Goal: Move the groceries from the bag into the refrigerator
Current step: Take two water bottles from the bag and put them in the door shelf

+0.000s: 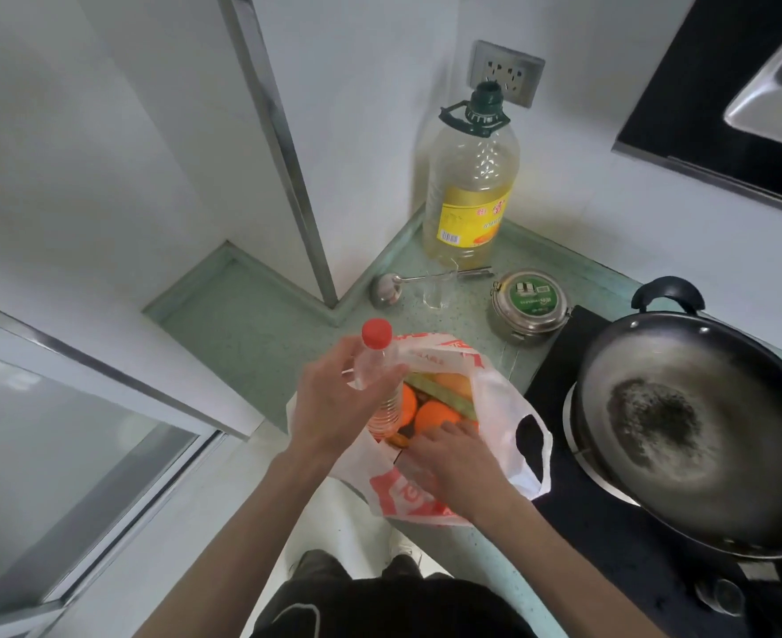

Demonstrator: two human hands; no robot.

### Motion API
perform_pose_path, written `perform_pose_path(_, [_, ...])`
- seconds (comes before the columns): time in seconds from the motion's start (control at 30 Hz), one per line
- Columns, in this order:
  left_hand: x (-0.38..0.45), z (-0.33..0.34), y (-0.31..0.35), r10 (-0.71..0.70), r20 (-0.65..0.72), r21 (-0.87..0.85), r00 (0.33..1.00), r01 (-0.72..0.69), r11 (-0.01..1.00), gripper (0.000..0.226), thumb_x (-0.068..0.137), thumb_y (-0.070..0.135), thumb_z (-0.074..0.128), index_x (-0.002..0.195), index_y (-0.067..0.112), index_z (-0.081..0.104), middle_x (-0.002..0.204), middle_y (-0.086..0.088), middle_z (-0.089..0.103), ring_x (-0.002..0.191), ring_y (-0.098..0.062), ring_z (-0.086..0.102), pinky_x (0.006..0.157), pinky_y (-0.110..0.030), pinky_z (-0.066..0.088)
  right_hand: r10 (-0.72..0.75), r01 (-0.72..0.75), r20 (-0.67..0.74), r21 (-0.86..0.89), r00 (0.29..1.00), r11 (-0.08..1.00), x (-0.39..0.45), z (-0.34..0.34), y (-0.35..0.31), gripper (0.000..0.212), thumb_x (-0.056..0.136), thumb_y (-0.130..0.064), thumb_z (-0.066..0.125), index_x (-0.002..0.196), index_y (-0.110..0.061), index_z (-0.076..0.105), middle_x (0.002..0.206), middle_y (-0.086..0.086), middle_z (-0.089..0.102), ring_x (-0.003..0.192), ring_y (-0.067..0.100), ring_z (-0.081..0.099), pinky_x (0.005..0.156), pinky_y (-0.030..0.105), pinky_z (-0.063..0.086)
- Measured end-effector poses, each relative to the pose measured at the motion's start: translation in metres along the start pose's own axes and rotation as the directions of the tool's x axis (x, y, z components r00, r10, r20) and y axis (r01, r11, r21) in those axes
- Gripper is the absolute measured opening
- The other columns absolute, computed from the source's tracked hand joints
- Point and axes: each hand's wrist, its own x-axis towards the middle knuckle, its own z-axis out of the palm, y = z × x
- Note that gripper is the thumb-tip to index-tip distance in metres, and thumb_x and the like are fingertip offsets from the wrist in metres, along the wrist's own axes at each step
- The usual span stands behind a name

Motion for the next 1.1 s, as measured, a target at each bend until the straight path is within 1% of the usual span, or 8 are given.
perform_pose_path(0.2, [-0.001, -0.001, -0.002, -0.027, -0.006, -0.025, 1.0, 0.027, 0.999, 0.035, 0.077, 0.06, 0.079, 0.101, 0.037, 0.067, 0.091, 0.018, 0.076, 0.09, -0.001, 0.072, 0.084, -0.039, 0.062, 0.054, -0.024, 0.14, -0.206, 0.989, 0.978, 0.016, 0.023, -0.027, 0.03, 0.093, -0.029, 0.058, 0.12, -0.018, 0.065, 0.122, 0.005, 0.07, 0.121, 0.034, 0.055, 0.106, 0.048, 0.032])
perform_pose_path(0.37, [0.0, -0.002, -0.003, -0.039, -0.009, -0.023, 0.999, 0.038, 0.999, 0.032, 0.078, 0.057, 0.081, 0.099, 0.038, 0.067, 0.091, 0.017, 0.075, 0.092, 0.001, 0.072, 0.085, -0.037, 0.062, 0.026, 0.027, 0.168, -0.306, 0.986, 0.952, 0.015, 0.038, -0.029, 0.041, 0.091, -0.032, 0.066, 0.129, -0.018, 0.064, 0.12, 0.002, 0.068, 0.122, 0.035, 0.052, 0.111, 0.049, 0.027])
perform_pose_path(0.47, [-0.001, -0.002, -0.003, -0.052, -0.007, -0.037, 0.999, 0.052, 0.998, 0.03, 0.077, 0.058, 0.081, 0.097, 0.041, 0.067, 0.091, 0.017, 0.075, 0.092, 0.0, 0.072, 0.085, -0.037, 0.062, -0.002, 0.061, 0.185, -0.31, 0.983, 0.949, 0.017, 0.041, -0.028, 0.038, 0.09, -0.033, 0.065, 0.123, -0.015, 0.065, 0.114, 0.003, 0.068, 0.119, 0.034, 0.052, 0.11, 0.046, 0.027])
perform_pose_path(0.53, [-0.002, -0.002, -0.004, -0.055, -0.014, -0.024, 0.998, 0.054, 0.998, 0.033, 0.076, 0.062, 0.079, 0.097, 0.04, 0.067, 0.09, 0.016, 0.075, 0.091, -0.001, 0.072, 0.084, -0.038, 0.062, -0.006, 0.036, 0.121, -0.244, 0.993, 0.969, 0.018, 0.041, -0.028, 0.03, 0.089, -0.033, 0.06, 0.111, -0.015, 0.066, 0.105, 0.005, 0.071, 0.112, 0.035, 0.056, 0.099, 0.046, 0.032])
perform_pose_path(0.6, [-0.002, -0.004, -0.004, -0.048, -0.025, 0.003, 0.999, 0.048, 0.999, 0.035, 0.077, 0.063, 0.078, 0.1, 0.04, 0.067, 0.091, 0.018, 0.075, 0.091, 0.001, 0.071, 0.083, -0.035, 0.062, 0.027, -0.017, 0.062, -0.151, 0.998, 0.988, 0.017, 0.037, -0.027, 0.035, 0.083, -0.048, 0.06, 0.101, -0.019, 0.066, 0.094, 0.001, 0.072, 0.099, 0.033, 0.062, 0.087, 0.044, 0.039])
perform_pose_path(0.77, [-0.003, -0.009, 0.007, -0.05, -0.103, -0.03, 0.993, 0.047, 0.998, 0.03, 0.08, 0.055, 0.081, 0.104, 0.041, 0.071, 0.093, 0.023, 0.075, 0.091, 0.006, 0.07, 0.079, -0.017, 0.056, 0.139, -0.125, -0.058, 0.199, 0.989, 0.972, -0.003, 0.005, -0.027, 0.044, 0.09, -0.058, 0.056, 0.118, -0.024, 0.056, 0.111, -0.004, 0.067, 0.104, 0.024, 0.062, 0.085, 0.041, 0.05])
perform_pose_path(0.9, [0.0, -0.012, 0.009, -0.085, -0.098, -0.105, 0.992, 0.075, 0.992, 0.037, 0.078, 0.054, 0.084, 0.109, 0.037, 0.071, 0.096, 0.02, 0.077, 0.095, 0.003, 0.071, 0.088, -0.027, 0.06, 0.258, -0.172, -0.136, 0.449, 0.957, 0.877, -0.014, -0.023, -0.028, 0.041, 0.086, -0.06, 0.065, 0.116, -0.035, 0.054, 0.104, -0.015, 0.064, 0.091, 0.013, 0.064, 0.08, 0.034, 0.053])
perform_pose_path(1.1, [-0.007, -0.015, 0.01, -0.097, -0.125, -0.175, 0.987, 0.075, 0.982, 0.034, 0.079, 0.047, 0.086, 0.107, 0.034, 0.072, 0.096, 0.017, 0.077, 0.094, -0.005, 0.073, 0.089, -0.037, 0.062, 0.417, -0.167, -0.152, 0.755, 0.896, 0.634, -0.026, -0.047, -0.021, 0.045, 0.082, -0.047, 0.076, 0.12, -0.048, 0.051, 0.112, -0.025, 0.067, 0.102, 0.006, 0.064, 0.084, 0.031, 0.053])
